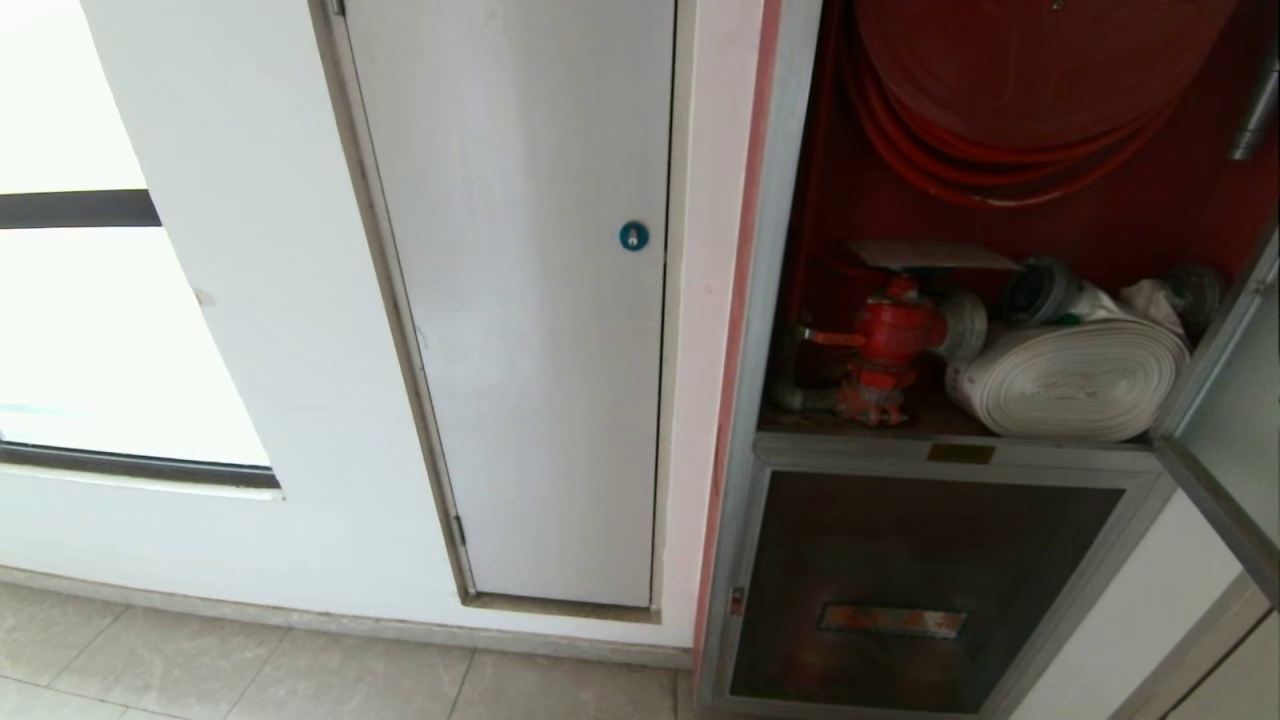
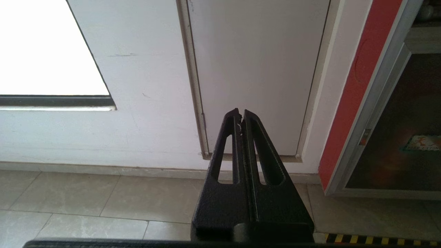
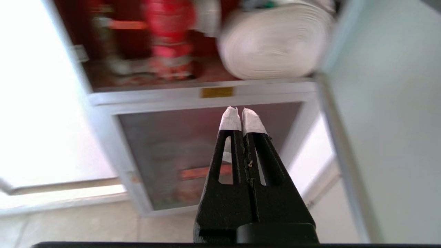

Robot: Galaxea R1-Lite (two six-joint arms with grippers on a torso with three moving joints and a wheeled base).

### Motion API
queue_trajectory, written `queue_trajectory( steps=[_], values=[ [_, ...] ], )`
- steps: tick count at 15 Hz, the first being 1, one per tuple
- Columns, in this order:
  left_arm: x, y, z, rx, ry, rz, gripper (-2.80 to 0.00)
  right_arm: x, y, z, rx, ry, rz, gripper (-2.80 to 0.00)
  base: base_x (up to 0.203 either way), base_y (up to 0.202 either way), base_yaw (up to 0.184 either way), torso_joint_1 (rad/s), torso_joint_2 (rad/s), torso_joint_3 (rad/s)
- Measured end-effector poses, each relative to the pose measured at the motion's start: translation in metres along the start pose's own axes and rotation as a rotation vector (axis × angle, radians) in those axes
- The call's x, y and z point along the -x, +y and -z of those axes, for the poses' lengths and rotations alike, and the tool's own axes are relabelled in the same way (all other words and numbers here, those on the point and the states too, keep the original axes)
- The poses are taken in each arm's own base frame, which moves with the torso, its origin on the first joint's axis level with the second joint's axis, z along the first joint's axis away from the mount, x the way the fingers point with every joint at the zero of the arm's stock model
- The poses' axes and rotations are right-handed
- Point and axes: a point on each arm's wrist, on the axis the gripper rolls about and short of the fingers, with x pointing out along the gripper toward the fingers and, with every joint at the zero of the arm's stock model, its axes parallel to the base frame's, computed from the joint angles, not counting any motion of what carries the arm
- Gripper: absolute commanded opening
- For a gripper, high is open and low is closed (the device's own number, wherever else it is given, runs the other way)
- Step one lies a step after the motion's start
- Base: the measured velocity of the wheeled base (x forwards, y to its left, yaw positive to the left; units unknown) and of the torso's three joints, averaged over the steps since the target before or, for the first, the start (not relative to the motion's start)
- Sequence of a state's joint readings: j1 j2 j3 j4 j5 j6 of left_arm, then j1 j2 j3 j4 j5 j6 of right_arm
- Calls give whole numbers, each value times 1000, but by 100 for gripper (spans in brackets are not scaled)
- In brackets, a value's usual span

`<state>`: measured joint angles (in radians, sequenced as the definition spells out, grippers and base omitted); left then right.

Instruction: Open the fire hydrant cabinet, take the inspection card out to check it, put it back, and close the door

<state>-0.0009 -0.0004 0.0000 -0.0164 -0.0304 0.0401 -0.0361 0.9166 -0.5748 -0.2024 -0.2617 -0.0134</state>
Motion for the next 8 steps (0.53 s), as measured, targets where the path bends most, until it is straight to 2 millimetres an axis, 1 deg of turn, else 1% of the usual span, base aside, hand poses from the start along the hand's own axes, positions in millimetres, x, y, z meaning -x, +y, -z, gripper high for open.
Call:
queue_trajectory(
  steps=[3, 8],
  values=[
    [0, 0, 0, 0, 0, 0, -280, 26, -2, 10, -5, -47, -67, -280, 0, 0, 0, 0, 0, 0],
    [0, 0, 0, 0, 0, 0, -280, 74, -16, 30, -10, -81, -132, -280, 0, 0, 0, 0, 0, 0]
  ],
)
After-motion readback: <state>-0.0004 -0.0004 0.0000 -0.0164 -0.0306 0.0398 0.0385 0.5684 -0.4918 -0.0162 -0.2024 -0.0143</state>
